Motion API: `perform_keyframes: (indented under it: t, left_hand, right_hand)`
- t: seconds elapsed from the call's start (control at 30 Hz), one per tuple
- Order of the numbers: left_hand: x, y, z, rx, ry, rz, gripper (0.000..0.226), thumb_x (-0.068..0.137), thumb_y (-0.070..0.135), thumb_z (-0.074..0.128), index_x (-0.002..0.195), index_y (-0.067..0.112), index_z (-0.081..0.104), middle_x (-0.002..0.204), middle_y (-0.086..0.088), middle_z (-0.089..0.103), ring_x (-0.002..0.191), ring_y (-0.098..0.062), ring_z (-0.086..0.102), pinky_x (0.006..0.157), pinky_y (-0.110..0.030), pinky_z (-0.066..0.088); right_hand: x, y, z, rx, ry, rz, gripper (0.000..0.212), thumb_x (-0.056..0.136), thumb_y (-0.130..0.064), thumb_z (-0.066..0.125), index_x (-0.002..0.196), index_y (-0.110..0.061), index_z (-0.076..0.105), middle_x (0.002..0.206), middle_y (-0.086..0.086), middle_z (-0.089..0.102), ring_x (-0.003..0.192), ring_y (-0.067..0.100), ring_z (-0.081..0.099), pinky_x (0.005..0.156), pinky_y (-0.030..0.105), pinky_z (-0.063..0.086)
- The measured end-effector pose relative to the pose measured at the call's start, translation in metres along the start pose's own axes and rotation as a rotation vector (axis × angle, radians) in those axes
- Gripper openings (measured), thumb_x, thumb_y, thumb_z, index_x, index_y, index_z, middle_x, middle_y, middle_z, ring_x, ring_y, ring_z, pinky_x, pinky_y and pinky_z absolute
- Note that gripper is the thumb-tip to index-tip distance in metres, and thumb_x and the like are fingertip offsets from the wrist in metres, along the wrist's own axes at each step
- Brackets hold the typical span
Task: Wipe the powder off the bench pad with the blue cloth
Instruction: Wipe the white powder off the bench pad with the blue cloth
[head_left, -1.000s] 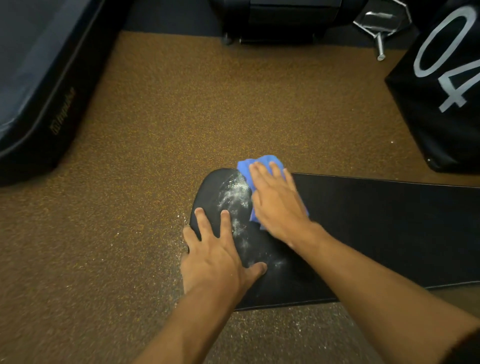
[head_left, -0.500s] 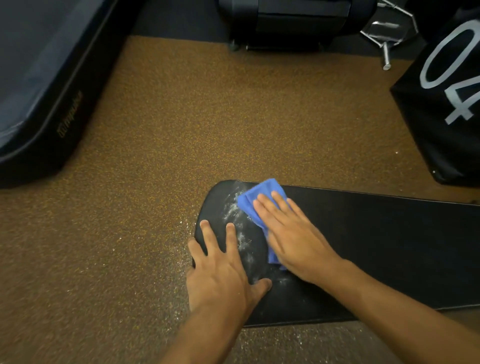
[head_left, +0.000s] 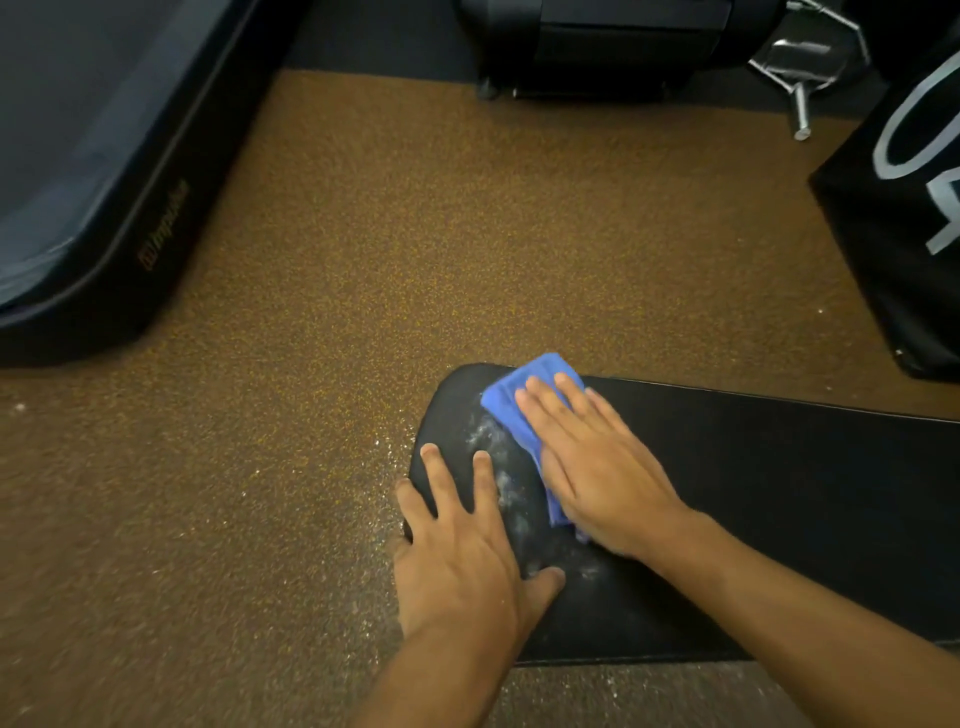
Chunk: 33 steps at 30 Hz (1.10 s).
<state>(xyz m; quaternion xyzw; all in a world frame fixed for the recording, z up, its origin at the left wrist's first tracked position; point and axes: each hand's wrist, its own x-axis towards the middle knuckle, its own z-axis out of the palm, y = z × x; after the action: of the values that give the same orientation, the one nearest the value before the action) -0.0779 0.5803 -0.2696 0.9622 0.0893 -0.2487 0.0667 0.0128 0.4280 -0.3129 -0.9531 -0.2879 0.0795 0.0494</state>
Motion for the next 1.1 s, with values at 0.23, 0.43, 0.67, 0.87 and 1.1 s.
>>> perform_keyframes:
  t: [0.23, 0.43, 0.67, 0.87, 1.1]
  left_hand:
    - [0.0, -0.001, 0.002, 0.004, -0.017, -0.01, 0.128, 0.072, 0.088, 0.054, 0.157, 0.027, -0.02, 0.164, -0.013, -0.025, 0.15, -0.043, 0.0, 0.114, -0.046, 0.039]
    - [0.0, 0.001, 0.0, -0.029, 0.0, -0.044, 0.144, 0.068, 0.087, 0.06, 0.153, 0.009, -0.027, 0.166, -0.01, -0.022, 0.151, -0.039, 0.003, 0.115, -0.045, 0.038]
    - [-0.001, 0.0, -0.001, -0.05, 0.003, -0.043, 0.146, 0.068, 0.086, 0.061, 0.152, 0.005, -0.027, 0.166, -0.01, -0.018, 0.151, -0.039, 0.005, 0.116, -0.044, 0.038]
    - [-0.001, 0.001, 0.0, -0.062, 0.002, -0.044, 0.147, 0.067, 0.086, 0.062, 0.152, 0.006, -0.027, 0.166, -0.009, -0.019, 0.151, -0.038, 0.004, 0.115, -0.044, 0.039]
    - [-0.001, 0.0, -0.001, -0.064, 0.013, -0.041, 0.148, 0.067, 0.085, 0.063, 0.151, 0.005, -0.029, 0.166, -0.01, -0.019, 0.151, -0.039, 0.004, 0.114, -0.045, 0.041]
  right_hand:
    - [0.023, -0.026, 0.005, -0.021, 0.0, -0.118, 0.065, 0.097, -0.032, 0.02, 0.158, -0.012, 0.026, 0.166, 0.005, 0.025, 0.155, 0.027, 0.014, 0.125, 0.045, 0.015]
    - [0.048, -0.011, 0.001, -0.013, 0.013, 0.08, 0.073, 0.091, -0.037, 0.007, 0.16, -0.015, 0.021, 0.168, 0.003, 0.021, 0.156, 0.026, 0.01, 0.125, 0.045, 0.012]
    - [0.007, -0.015, -0.002, 0.003, -0.069, -0.247, 0.062, 0.099, -0.029, 0.023, 0.159, -0.015, 0.025, 0.167, 0.001, 0.021, 0.156, 0.021, 0.01, 0.125, 0.041, 0.011]
    - [0.065, -0.04, 0.004, -0.02, 0.043, 0.069, 0.073, 0.09, -0.035, 0.011, 0.158, -0.013, 0.026, 0.166, 0.005, 0.027, 0.154, 0.029, 0.015, 0.124, 0.047, 0.014]
    - [0.012, -0.006, -0.006, -0.02, -0.034, -0.161, 0.064, 0.097, -0.03, 0.021, 0.159, -0.015, 0.026, 0.167, 0.002, 0.023, 0.156, 0.023, 0.011, 0.124, 0.042, 0.012]
